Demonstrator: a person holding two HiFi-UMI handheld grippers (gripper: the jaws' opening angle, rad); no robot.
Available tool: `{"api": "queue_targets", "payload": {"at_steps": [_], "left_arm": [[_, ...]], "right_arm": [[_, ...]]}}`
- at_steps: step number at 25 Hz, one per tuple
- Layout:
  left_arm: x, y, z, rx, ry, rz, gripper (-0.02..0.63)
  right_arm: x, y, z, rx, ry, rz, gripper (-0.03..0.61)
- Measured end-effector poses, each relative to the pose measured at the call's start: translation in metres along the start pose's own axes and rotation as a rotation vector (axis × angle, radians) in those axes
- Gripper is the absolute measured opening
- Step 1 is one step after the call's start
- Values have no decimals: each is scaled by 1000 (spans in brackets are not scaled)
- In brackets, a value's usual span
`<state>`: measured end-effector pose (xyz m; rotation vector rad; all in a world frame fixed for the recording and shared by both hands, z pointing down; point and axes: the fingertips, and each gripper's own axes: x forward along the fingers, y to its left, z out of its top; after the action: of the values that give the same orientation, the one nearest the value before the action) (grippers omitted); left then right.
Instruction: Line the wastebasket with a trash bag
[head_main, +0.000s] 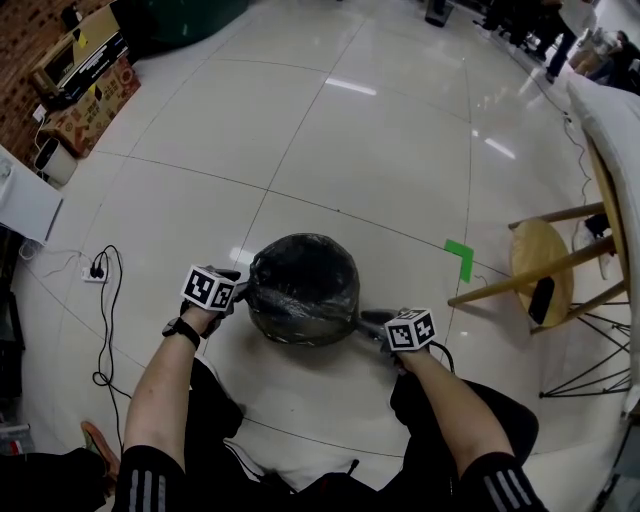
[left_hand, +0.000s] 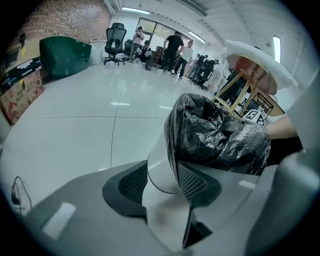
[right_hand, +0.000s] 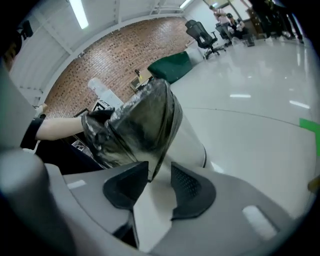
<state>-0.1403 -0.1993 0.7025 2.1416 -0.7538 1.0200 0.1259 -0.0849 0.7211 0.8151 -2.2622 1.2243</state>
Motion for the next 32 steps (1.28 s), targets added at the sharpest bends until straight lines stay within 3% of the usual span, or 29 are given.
{"api": "queue_targets", "payload": {"at_steps": [5,8,12,14,17,22,26,28,30,32], "left_arm": [[-5,-2,2,2,-11,11,178],[-6,-3,0,2,-15,17,178],[-8,-3,-2,-2,-18,16,178],[-9,-3,-3,1,-17,20,178],[-10,-4,-3,7,-21,17,178],[-14,-6,-3,17,-32,16,178],[-15,-8,-5,15,-37,15,178],[-16,-8,-4,19,-41,19,178],[-18,-9,-4,24,-45,23,179],[-25,-8,-5,27,-51,30,187]], "right_arm": [[-44,-8,25,-130,-40,-151,195],[-71,6,35,-132,-66,-191,195],[-60,70,16,120,-103,5,195],[-41,98,1,178,-100,82,200],[-11,124,-10,206,-105,136,204],[19,152,3,383,-208,232,212],[33,156,5,450,-244,204,209],[36,149,4,440,-251,138,132],[38,142,0,411,-240,79,8],[39,142,-5,378,-218,56,6]]}}
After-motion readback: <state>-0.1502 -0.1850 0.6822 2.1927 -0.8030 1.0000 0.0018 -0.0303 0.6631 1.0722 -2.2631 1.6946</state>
